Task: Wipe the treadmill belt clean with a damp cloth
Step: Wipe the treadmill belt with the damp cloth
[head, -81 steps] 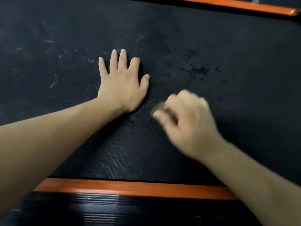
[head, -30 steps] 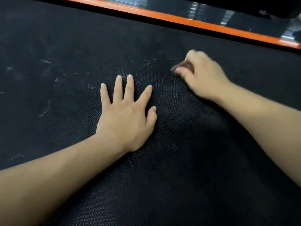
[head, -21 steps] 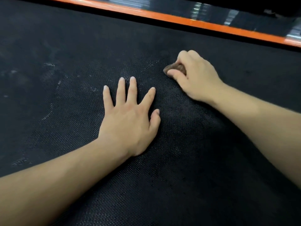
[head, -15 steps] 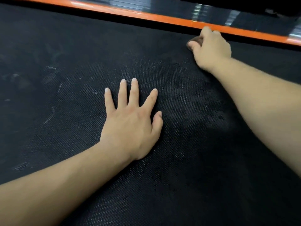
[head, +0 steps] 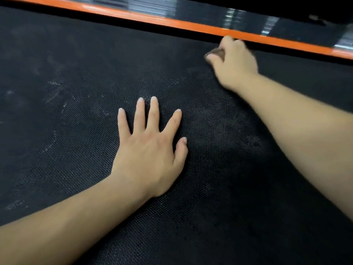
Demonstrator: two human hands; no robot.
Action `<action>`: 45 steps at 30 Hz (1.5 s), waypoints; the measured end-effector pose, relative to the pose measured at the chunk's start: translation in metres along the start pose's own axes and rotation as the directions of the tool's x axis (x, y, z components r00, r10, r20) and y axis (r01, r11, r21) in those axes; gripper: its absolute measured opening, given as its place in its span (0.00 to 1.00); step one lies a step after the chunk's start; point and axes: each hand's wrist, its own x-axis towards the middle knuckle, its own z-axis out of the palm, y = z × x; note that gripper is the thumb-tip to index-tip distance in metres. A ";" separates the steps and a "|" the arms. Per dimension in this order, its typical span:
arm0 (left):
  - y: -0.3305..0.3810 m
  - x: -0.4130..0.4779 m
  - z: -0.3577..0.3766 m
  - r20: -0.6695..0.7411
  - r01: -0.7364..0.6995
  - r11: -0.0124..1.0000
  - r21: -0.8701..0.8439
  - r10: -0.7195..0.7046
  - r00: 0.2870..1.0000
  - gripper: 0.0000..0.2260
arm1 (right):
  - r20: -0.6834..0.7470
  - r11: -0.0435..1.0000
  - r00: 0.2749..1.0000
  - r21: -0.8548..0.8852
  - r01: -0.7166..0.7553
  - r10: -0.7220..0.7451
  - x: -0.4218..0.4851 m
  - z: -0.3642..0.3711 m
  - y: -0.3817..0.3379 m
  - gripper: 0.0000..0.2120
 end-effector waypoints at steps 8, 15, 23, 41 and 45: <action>0.001 0.000 0.001 -0.012 0.005 1.000 0.012 -0.005 1.000 0.29 | -0.087 0.936 0.938 -0.077 -0.343 0.336 0.036 -0.017 0.051 0.23; 0.001 0.000 0.002 -0.006 0.012 1.000 0.013 -0.012 1.000 0.30 | 0.053 0.998 0.998 -0.044 0.036 -0.033 0.006 -0.013 0.055 0.17; 0.001 0.000 0.002 0.002 0.010 1.000 0.014 -0.010 1.000 0.30 | -0.013 0.991 0.996 -0.098 -0.091 0.090 0.004 -0.021 0.065 0.20; 0.002 0.000 0.000 0.029 0.028 0.999 0.021 -0.029 0.999 0.31 | 0.011 0.994 0.997 -0.082 -0.077 0.078 -0.046 -0.045 0.083 0.19; 0.002 0.001 0.000 0.035 0.030 0.999 0.019 -0.031 0.999 0.31 | 0.011 0.997 0.998 -0.034 0.063 -0.063 -0.096 -0.035 0.048 0.17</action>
